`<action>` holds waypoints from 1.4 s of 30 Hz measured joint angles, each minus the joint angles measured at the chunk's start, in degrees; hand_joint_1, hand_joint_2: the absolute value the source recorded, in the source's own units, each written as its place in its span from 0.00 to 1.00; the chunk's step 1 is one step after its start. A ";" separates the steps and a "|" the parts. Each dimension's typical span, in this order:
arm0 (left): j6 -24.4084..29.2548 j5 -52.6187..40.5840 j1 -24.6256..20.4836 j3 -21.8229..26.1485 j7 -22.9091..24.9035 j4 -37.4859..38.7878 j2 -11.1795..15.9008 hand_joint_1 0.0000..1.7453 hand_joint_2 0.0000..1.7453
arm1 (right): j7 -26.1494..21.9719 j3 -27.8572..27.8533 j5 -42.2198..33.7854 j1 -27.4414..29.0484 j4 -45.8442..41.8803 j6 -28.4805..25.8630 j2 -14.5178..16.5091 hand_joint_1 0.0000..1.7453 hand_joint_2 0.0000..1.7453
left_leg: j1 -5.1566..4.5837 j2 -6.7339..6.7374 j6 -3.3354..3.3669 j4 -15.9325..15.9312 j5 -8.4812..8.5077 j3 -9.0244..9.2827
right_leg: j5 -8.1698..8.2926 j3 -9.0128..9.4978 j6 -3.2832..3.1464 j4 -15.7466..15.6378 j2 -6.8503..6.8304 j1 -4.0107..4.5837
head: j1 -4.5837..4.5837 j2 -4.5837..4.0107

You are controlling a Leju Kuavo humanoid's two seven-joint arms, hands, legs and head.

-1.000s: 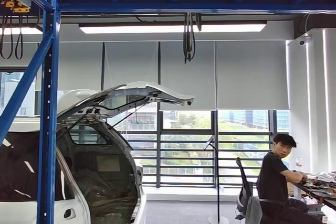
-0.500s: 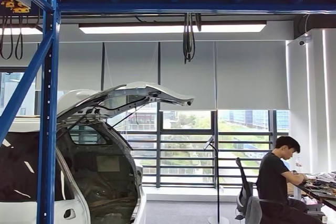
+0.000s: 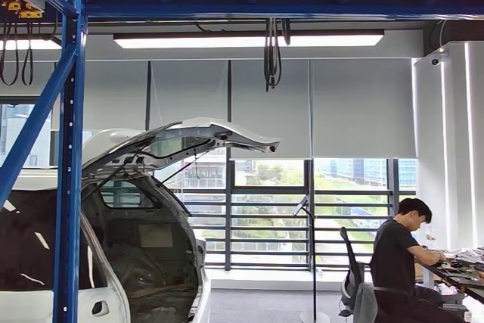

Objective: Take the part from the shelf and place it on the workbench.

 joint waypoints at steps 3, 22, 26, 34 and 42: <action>0.00 -0.01 0.00 0.00 0.00 0.00 0.01 0.00 0.00 | 0.01 -0.02 0.01 -0.02 0.03 -0.01 0.01 0.00 1.00 | 0.00 0.00 0.00 0.00 0.00 0.00 | 0.00 0.00 0.00 0.00 0.00 0.00 | 0.00 0.00; 0.78 -3.08 -0.05 -1.61 -1.55 -0.04 1.37 0.00 0.00 | 2.46 -1.48 1.49 -9.29 15.20 -5.42 1.51 0.00 1.00 | 0.00 0.00 0.00 0.00 0.01 0.02 | 0.01 0.02 0.00 0.01 0.01 0.00 | 0.00 0.00; 0.78 -3.40 -0.08 -1.97 -1.59 -0.04 1.45 0.00 0.00 | 2.98 0.35 1.49 -12.55 17.94 -5.40 1.54 0.00 1.00 | 0.01 0.00 -0.01 0.00 0.02 0.03 | 0.01 0.02 0.00 0.02 0.02 0.01 | 0.00 0.00; 0.60 -3.94 -0.28 -2.46 -1.90 -0.04 1.46 0.00 0.00 | 3.22 4.13 1.53 -17.57 22.60 -4.89 2.16 0.00 1.00 | 0.01 0.00 -0.01 0.00 0.02 0.02 | 0.00 0.03 0.00 0.02 0.00 0.01 | 0.00 0.00; 0.64 -4.56 -0.43 -2.93 -2.48 -0.04 1.47 0.00 0.00 | 0.68 5.41 1.41 -21.73 29.08 -4.43 4.95 0.00 1.00 | 0.01 0.00 -0.01 0.00 0.02 0.03 | 0.01 0.04 0.00 0.03 0.03 0.01 | 0.00 0.00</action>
